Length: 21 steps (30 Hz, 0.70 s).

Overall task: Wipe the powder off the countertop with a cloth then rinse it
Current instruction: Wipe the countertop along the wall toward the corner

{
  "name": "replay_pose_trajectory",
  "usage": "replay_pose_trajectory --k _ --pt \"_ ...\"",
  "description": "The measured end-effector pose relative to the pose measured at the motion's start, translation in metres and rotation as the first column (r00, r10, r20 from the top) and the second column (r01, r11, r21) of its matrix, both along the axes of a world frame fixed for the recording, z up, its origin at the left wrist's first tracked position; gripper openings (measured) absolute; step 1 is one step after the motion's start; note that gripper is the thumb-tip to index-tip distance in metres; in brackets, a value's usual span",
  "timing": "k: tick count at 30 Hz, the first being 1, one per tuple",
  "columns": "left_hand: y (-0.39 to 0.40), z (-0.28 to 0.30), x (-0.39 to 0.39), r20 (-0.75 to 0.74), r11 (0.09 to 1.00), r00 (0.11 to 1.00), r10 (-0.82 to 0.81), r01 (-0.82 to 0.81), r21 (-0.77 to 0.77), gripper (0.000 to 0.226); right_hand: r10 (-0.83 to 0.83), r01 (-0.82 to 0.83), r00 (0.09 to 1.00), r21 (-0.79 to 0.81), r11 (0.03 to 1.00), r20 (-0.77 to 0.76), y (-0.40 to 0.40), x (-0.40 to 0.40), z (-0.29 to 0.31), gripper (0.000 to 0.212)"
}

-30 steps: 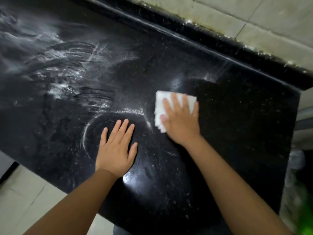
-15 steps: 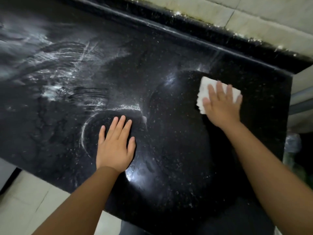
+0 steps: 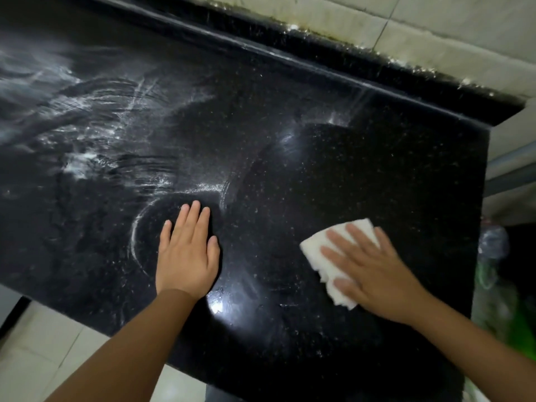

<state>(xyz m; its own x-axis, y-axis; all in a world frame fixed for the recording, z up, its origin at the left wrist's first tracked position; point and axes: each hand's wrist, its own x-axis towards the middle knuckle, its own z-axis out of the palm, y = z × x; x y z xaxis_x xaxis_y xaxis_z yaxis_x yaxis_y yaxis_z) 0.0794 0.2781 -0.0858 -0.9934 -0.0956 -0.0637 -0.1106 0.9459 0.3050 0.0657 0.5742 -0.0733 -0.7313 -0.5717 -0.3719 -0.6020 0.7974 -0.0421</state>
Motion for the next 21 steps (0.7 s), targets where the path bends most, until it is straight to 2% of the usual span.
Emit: replay_pose_trajectory --k 3,4,6,8,11,13,15,16,18,21 --pt "0.002 0.000 0.000 -0.002 1.000 1.000 0.006 -0.006 0.000 0.070 -0.292 0.292 0.956 0.048 0.955 -0.011 0.005 -0.039 0.011 0.079" --pt "0.002 0.000 -0.001 -0.002 1.000 1.000 0.009 -0.009 0.003 0.070 -0.386 0.384 0.921 0.056 0.922 0.045 -0.004 -0.053 0.014 0.079" --pt "0.001 0.001 -0.001 -0.006 1.000 1.000 0.015 -0.015 0.010 0.071 -0.481 0.477 0.875 0.059 0.877 0.062 -0.034 -0.078 0.013 0.063" --pt "0.001 0.002 -0.001 -0.003 1.000 1.000 0.021 -0.021 0.008 0.073 -0.486 0.487 0.873 -0.001 0.874 0.049 -0.074 -0.091 0.013 0.056" --pt "0.002 0.004 -0.002 0.008 1.000 0.999 0.031 -0.031 0.001 0.076 -0.396 0.399 0.917 -0.133 0.907 0.047 -0.112 -0.069 0.005 0.063" --pt "0.003 0.005 -0.003 0.026 1.000 0.999 0.031 -0.031 -0.007 0.078 -0.295 0.304 0.951 -0.113 0.946 0.091 -0.105 -0.040 0.008 0.080" --pt "0.004 0.005 -0.003 0.035 0.999 0.999 0.037 -0.036 -0.015 0.080 -0.330 0.333 0.942 -0.039 0.942 0.064 -0.070 -0.031 0.007 0.085" --pt "0.005 0.006 -0.003 0.041 0.999 0.999 0.032 -0.031 -0.027 0.080 -0.419 0.419 0.908 -0.003 0.908 0.025 -0.049 -0.037 0.007 0.080" --pt "0.006 0.006 -0.002 0.048 0.999 0.999 0.016 -0.014 -0.041 0.079 -0.621 0.622 0.783 0.062 0.781 -0.032 -0.009 -0.060 0.011 0.062" --pt "0.004 0.008 -0.003 0.056 0.999 0.998 0.010 -0.008 -0.041 0.078 -0.824 0.823 0.567 -0.028 0.567 -0.015 0.015 -0.110 0.017 0.054"
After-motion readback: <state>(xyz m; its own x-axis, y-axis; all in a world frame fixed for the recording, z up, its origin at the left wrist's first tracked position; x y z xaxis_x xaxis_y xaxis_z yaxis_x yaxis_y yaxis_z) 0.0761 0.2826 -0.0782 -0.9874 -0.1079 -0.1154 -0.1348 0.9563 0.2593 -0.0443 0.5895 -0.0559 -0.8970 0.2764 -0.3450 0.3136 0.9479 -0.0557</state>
